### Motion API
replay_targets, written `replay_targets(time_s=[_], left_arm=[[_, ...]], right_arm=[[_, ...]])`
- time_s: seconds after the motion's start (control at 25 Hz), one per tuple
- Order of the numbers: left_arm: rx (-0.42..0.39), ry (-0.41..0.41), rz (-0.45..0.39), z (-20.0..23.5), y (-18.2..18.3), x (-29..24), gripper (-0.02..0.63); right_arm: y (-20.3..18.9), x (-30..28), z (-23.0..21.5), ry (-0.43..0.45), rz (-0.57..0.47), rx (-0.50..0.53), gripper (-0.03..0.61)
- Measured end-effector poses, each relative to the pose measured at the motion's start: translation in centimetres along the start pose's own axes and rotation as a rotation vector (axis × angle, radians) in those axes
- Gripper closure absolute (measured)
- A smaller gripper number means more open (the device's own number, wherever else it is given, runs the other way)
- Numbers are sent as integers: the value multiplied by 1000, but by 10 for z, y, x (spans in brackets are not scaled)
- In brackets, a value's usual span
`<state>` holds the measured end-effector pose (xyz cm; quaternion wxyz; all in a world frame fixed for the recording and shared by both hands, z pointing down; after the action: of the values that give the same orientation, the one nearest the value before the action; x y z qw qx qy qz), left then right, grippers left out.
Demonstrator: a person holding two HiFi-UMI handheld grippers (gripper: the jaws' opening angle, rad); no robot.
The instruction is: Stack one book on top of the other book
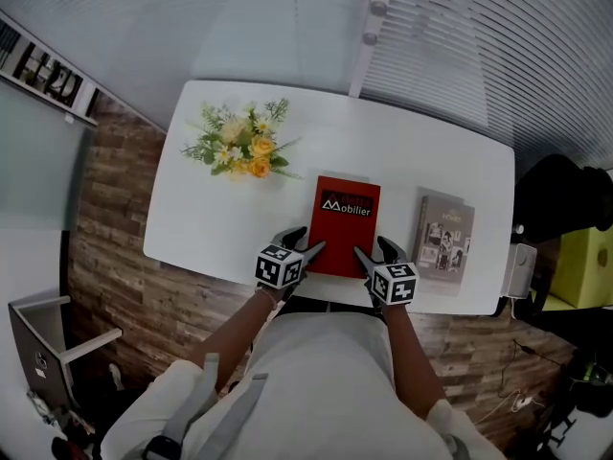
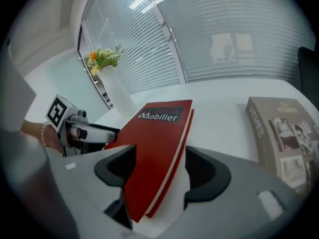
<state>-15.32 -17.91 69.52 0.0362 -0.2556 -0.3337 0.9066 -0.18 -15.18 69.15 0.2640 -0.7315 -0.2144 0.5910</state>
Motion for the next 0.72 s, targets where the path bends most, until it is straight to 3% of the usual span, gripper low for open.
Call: replay_targets(time_s=[0.72], left_arm=[[32,7,24,4,-8,-10,361]], right_arm=[[-11,-10,10,51,34,-75,321]])
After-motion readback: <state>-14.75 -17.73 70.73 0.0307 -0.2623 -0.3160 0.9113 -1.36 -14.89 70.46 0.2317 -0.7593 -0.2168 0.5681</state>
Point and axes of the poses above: the fingertips, and each gripper's own axes: x backward along the fingers, z to its left, y out of its top, the point moved 2 cm from there along x, backward along the fingers, and after that the axes turned 14 degrees about -y, right-handed, at the moved point
